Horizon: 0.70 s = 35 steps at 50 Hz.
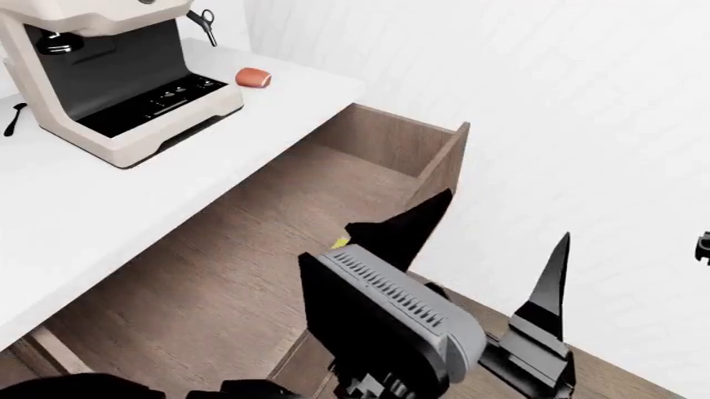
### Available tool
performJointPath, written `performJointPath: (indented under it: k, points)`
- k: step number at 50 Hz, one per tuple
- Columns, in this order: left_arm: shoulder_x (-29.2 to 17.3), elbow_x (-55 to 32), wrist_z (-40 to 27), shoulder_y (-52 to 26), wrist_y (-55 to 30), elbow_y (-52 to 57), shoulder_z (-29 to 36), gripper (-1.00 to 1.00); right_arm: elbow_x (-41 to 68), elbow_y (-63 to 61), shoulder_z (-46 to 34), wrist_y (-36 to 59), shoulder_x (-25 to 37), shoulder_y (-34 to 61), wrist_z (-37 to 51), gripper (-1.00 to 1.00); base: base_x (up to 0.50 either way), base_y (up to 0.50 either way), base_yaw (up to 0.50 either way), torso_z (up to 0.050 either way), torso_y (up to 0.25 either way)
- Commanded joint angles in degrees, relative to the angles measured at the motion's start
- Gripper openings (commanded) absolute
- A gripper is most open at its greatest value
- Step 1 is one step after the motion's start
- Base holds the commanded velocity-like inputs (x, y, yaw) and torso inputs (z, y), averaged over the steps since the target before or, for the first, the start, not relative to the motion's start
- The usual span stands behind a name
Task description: Close the right drawer.
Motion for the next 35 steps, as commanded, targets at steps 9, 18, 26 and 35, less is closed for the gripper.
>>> performJointPath:
  k: [9, 18, 26, 35]
  points:
    - [4.5, -2.2, 1.1, 3.5, 0.3, -2.5, 1.9, 1.00, -0.8, -0.1, -0.2, -0.9, 0.0, -0.9, 0.0, 1.00, 0.00, 0.00, 0.00, 0.000, 0.000]
    - [5.3, -3.8, 3.8, 5.4, 2.1, -4.9, 2.0, 1.00, -1.1, -0.2, -0.3, -1.2, 0.0, -1.3, 0.0, 1.00, 0.00, 0.00, 0.00, 0.000, 0.000]
    - [5.7, -4.7, 5.6, 7.9, 4.1, -8.8, 1.6, 1.00, -1.0, -0.3, -0.1, -1.1, 0.0, -1.4, 0.0, 1.00, 0.00, 0.00, 0.00, 0.000, 0.000]
    - [5.9, -6.2, 7.8, 9.8, 5.4, -11.4, 1.6, 1.00, -1.1, -0.4, 0.0, -1.2, 0.0, -1.6, 0.0, 1.00, 0.00, 0.00, 0.00, 0.000, 0.000]
